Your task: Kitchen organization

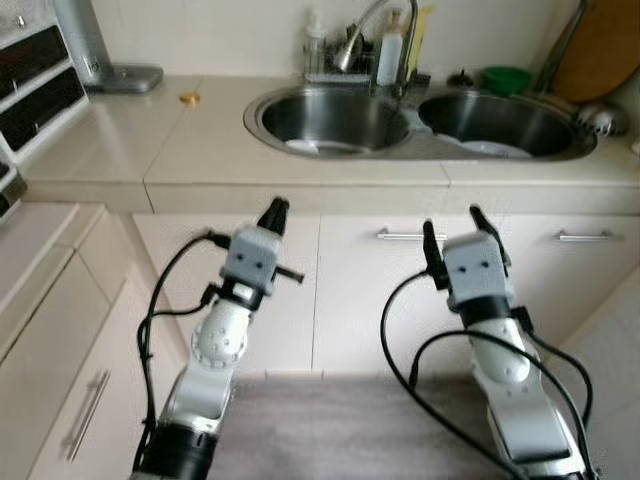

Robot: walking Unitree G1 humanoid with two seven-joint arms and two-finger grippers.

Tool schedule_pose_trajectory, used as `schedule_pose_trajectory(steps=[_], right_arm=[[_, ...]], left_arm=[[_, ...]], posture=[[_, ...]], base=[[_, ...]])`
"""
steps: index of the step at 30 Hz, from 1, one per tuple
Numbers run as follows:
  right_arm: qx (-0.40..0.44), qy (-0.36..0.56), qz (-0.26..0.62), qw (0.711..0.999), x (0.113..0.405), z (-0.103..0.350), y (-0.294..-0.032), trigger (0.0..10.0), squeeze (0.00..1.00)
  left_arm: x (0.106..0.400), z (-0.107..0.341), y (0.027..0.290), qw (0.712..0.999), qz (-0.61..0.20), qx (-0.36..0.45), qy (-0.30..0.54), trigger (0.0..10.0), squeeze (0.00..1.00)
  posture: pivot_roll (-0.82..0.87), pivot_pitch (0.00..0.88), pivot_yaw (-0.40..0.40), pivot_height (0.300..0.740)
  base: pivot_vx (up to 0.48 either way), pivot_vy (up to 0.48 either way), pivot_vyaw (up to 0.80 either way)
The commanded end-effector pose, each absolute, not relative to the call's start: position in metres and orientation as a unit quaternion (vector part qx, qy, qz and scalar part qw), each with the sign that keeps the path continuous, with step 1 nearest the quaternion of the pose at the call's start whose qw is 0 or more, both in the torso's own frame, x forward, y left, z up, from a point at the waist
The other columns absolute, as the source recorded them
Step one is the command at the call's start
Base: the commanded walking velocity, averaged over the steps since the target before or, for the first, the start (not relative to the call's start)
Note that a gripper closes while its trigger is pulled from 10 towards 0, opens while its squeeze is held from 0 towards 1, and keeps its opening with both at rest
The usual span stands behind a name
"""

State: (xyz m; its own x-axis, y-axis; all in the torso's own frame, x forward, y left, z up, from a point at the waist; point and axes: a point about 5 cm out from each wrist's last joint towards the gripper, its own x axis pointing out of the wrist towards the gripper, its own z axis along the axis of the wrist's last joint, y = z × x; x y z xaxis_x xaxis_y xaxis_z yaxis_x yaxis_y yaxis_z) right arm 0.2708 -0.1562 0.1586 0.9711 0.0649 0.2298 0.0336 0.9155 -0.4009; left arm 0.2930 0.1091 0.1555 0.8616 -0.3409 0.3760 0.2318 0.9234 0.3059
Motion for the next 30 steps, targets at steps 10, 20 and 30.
schedule_pose_trajectory(steps=[10, 20, 30], right_arm=[[-0.186, -0.085, 0.055, 0.977, 0.265, 0.149, -0.15, 10.0, 0.0], [-0.183, -0.071, 0.069, 0.978, 0.263, 0.147, -0.149, 10.0, 0.0], [-0.178, -0.055, 0.077, 0.979, 0.261, 0.143, -0.149, 10.0, 0.0]], left_arm=[[0.286, 0.143, 0.118, 0.964, -0.156, 0.122, -0.178, 10.0, 0.0], [0.286, 0.145, 0.115, 0.962, -0.162, 0.124, -0.182, 10.0, 0.0], [0.285, 0.144, 0.115, 0.961, -0.164, 0.127, -0.18, 10.0, 0.0]], posture=[[-0.08, 0.0, -0.039, 0.74], [-0.08, 0.0, -0.039, 0.74], [-0.08, 0.0, -0.037, 0.74]], base=[[0.0, 0.0, 0.0], [0.0, 0.362, 0.0], [0.0, 0.0, 0.0]])
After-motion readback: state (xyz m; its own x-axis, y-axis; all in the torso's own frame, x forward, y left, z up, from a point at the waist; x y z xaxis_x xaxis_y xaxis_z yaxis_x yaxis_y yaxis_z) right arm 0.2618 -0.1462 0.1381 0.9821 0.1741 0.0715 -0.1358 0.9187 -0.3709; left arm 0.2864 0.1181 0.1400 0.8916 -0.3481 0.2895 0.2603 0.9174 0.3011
